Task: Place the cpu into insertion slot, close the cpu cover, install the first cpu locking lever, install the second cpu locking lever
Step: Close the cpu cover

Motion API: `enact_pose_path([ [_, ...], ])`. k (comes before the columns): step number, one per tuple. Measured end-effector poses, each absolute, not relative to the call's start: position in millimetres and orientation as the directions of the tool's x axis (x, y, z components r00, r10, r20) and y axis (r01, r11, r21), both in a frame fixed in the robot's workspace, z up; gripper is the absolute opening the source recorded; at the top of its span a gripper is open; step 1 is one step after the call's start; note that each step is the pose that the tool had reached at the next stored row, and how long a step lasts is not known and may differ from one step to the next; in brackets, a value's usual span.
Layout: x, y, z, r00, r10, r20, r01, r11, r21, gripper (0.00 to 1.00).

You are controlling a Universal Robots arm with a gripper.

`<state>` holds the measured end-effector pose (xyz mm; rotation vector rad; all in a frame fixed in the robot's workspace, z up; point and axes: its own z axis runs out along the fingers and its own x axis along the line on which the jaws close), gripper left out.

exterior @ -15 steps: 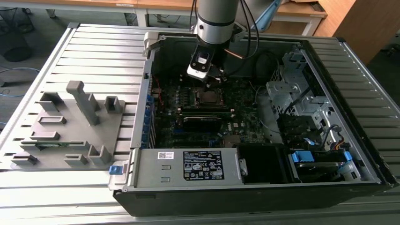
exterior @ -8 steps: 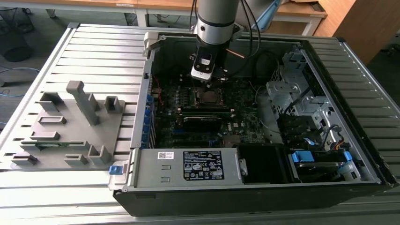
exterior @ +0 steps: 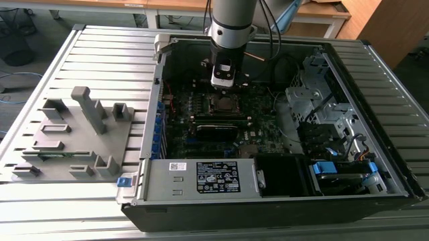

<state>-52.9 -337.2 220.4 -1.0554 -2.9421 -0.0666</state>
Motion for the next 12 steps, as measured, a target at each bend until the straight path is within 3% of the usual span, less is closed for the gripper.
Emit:
enact_pose_path([
  [12,-52.9,-337.2,217.0,-0.89,0.454,0.028,0.455,0.89,0.035,0.11],
])
